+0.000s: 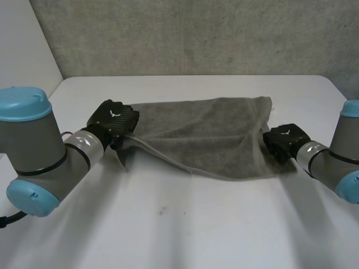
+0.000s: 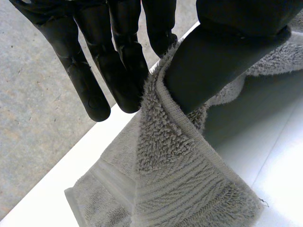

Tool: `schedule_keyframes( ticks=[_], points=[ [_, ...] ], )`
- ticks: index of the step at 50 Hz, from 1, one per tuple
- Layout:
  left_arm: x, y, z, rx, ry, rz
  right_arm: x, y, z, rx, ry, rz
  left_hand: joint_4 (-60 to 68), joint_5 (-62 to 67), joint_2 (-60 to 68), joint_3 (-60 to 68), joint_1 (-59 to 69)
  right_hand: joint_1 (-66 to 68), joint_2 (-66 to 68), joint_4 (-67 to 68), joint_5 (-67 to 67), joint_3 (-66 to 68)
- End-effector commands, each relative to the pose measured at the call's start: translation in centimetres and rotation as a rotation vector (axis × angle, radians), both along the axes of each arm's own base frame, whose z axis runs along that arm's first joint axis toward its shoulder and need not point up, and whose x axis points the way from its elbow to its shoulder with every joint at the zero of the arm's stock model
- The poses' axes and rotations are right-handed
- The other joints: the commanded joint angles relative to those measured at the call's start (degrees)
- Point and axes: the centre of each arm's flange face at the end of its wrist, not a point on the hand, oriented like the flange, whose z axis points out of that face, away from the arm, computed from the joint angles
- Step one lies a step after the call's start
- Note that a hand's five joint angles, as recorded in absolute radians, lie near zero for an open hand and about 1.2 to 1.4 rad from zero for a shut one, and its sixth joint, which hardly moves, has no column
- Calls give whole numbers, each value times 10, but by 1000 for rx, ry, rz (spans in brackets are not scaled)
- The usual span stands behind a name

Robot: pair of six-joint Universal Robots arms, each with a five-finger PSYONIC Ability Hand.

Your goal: Fold the towel.

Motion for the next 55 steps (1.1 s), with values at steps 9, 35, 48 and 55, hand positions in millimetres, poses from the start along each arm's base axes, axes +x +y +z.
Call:
schedule_keyframes(
  ticks=[9, 35, 48, 55],
  points=[
    [0, -1, -4, 10, -4, 0, 0, -1, 1, 7, -8, -2, 101, 104, 102, 103, 103, 122, 124, 127, 127, 129],
    [1, 2, -8, 23, -10, -2, -24, 7, 5, 144, -14, -26, 101, 104, 102, 103, 103, -358, -357, -353, -353, -352],
    [1, 2, -9, 23, -10, -2, -21, -7, -4, 91, -24, -28, 101, 104, 102, 103, 103, -251, -249, -246, -246, -244],
    [0, 2, -9, 23, -10, -3, -18, -13, -3, 74, -26, -25, 101, 104, 102, 103, 103, -227, -225, -222, -222, -220]
  ],
)
